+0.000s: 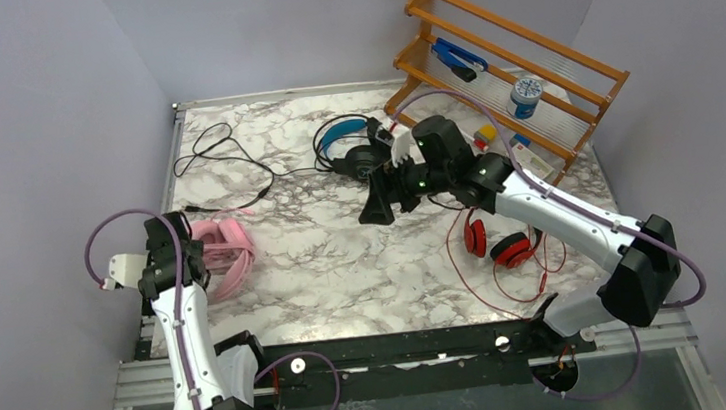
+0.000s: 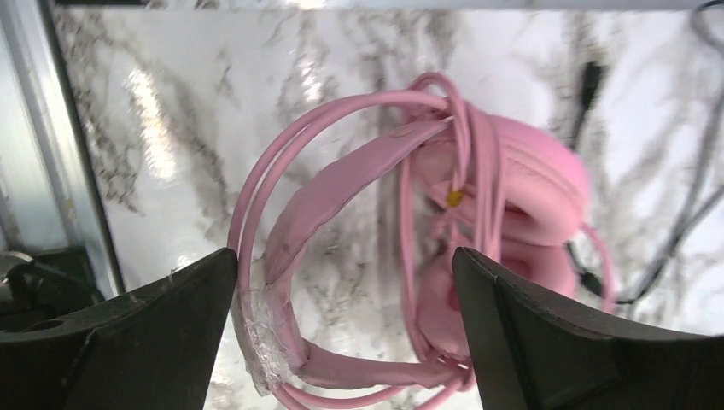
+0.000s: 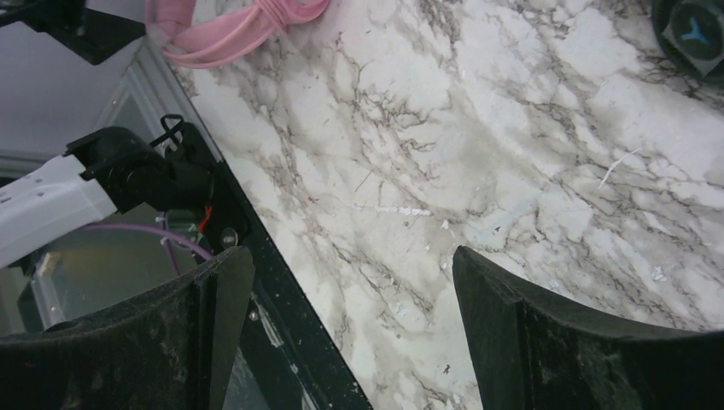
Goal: Wrap the headphones
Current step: Place the headphones at the corner of the board, then pick up the headphones from the center of the board.
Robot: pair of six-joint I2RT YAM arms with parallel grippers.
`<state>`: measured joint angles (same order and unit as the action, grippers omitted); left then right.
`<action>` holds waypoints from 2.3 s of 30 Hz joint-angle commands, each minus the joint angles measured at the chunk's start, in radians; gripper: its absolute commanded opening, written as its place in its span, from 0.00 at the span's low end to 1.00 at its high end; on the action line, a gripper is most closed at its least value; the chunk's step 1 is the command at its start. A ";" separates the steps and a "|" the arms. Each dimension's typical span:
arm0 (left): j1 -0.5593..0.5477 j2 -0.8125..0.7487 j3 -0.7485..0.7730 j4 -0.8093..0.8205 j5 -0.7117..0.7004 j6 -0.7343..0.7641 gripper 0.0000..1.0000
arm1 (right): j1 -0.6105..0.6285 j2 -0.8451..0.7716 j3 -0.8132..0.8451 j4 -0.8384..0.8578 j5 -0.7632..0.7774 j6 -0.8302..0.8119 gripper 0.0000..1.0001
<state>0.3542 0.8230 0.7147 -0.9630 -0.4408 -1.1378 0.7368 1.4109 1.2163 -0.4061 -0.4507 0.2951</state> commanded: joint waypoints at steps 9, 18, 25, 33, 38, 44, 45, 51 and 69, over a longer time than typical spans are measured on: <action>-0.126 0.074 0.282 0.254 0.205 0.485 0.99 | -0.041 0.257 0.335 -0.021 0.245 -0.051 0.94; -0.169 -0.001 0.177 0.092 -0.098 0.294 0.98 | -0.049 0.347 0.420 -0.027 0.226 -0.064 0.93; -0.167 -0.027 0.139 0.006 -0.172 0.152 0.98 | -0.049 0.274 0.294 0.027 0.124 -0.031 0.92; -0.167 -0.099 0.115 0.041 -0.142 0.168 0.98 | -0.049 0.139 0.147 0.047 0.091 -0.053 0.92; -0.167 -0.017 0.212 0.234 0.157 0.523 0.98 | -0.050 0.115 0.148 0.051 0.174 -0.078 0.93; -0.178 0.119 0.360 0.440 0.631 0.677 0.98 | -0.064 0.189 0.220 0.089 0.305 -0.117 0.94; -0.185 0.139 0.373 0.469 0.696 0.682 0.98 | -0.076 0.227 0.247 0.090 0.327 -0.128 0.94; -0.343 0.263 0.453 0.544 0.874 0.759 0.99 | -0.186 0.408 0.418 0.088 0.344 -0.182 0.94; -0.589 0.271 0.422 0.467 0.798 0.947 0.99 | -0.241 0.818 0.817 -0.063 0.341 -0.214 0.87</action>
<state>-0.2241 1.1206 1.1343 -0.4648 0.3927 -0.2394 0.4900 2.1822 1.9881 -0.4282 -0.1047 0.0822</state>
